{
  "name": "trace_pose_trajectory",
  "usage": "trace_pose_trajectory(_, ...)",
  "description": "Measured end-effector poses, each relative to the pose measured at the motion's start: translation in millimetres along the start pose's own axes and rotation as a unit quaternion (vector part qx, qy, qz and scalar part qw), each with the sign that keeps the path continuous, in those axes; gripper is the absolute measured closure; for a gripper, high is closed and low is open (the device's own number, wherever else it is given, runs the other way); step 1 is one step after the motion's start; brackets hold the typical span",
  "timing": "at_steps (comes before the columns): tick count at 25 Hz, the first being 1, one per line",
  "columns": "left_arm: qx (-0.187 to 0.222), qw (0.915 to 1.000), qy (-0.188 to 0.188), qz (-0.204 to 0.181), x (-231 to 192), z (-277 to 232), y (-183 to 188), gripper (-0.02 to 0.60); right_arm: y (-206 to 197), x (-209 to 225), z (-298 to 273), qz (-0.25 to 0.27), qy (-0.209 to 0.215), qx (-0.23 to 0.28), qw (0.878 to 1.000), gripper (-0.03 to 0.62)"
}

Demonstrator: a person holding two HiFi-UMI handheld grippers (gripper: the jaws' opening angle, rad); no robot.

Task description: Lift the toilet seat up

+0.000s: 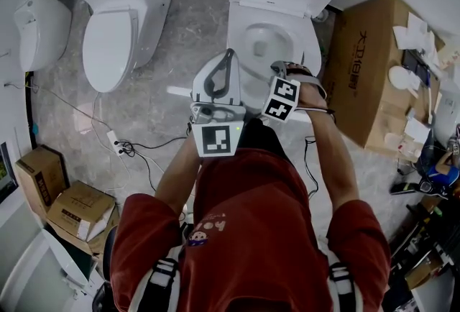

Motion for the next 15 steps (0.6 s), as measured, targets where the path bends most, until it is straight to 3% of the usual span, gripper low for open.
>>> trace_pose_trajectory(15, 0.009, 0.9997, 0.016, 0.019, 2, 4, 13, 0.574, -2, 19, 12, 0.014, -0.056, -0.016, 0.998, 0.467)
Point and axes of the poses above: the fingertips, and each gripper's own axes: z backward along the fingers, x to its right, y out of its top, the point moved 1 cm from there along z, backward along the fingers, and after that the axes turned 12 degrees about z, right-handed, at the moved point
